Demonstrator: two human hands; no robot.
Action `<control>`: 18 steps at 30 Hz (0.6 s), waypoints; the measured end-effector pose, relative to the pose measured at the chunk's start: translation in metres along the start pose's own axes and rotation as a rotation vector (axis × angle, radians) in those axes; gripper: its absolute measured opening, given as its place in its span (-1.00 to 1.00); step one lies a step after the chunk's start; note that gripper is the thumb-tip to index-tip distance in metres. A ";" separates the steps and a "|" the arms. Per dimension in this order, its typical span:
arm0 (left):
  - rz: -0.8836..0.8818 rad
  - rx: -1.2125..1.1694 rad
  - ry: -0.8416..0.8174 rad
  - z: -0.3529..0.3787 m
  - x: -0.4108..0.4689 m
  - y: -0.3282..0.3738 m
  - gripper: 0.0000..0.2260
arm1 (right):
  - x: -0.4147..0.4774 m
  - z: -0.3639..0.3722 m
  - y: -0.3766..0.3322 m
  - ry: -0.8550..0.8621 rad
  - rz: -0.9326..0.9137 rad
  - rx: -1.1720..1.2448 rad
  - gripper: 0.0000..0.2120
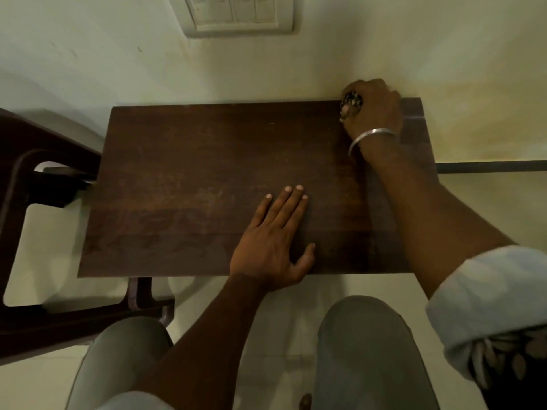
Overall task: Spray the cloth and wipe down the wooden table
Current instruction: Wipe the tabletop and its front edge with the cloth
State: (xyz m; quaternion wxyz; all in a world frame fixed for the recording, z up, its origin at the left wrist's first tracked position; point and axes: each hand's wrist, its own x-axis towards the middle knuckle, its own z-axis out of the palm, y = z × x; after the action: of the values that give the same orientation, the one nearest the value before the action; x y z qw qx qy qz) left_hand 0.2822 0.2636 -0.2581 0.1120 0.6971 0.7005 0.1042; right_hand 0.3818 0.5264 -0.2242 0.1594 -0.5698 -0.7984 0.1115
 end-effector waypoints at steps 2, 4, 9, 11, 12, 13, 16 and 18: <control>-0.002 0.005 0.002 0.001 0.000 0.000 -0.28 | 0.003 -0.004 0.001 -0.026 -0.013 0.020 -0.64; -0.001 0.005 0.003 0.002 0.001 0.000 -0.28 | -0.012 -0.007 0.005 -0.021 -0.024 0.060 -0.65; 0.005 0.007 0.010 0.000 0.000 -0.002 -0.27 | -0.042 -0.009 0.010 0.041 -0.021 0.091 -0.68; 0.006 0.013 0.009 0.000 -0.001 -0.002 -0.27 | -0.022 -0.009 0.009 0.014 -0.011 0.068 -0.68; 0.006 0.017 0.009 -0.001 -0.001 -0.002 -0.27 | -0.013 -0.010 0.008 0.001 -0.013 0.051 -0.68; 0.004 0.020 0.008 -0.001 -0.001 -0.002 -0.27 | -0.007 -0.012 0.006 -0.008 -0.013 0.044 -0.68; 0.008 0.016 0.021 -0.001 -0.001 -0.001 -0.28 | -0.022 -0.016 0.009 -0.005 -0.006 0.093 -0.67; 0.007 0.010 0.028 0.000 -0.001 -0.002 -0.28 | -0.055 -0.016 0.014 0.014 -0.008 0.080 -0.65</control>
State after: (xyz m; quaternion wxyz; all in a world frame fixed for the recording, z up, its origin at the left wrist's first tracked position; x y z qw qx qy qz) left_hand 0.2799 0.2629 -0.2583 0.0983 0.6986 0.7000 0.1110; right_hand 0.4167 0.4785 -0.2214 0.1879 -0.5606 -0.7944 0.1389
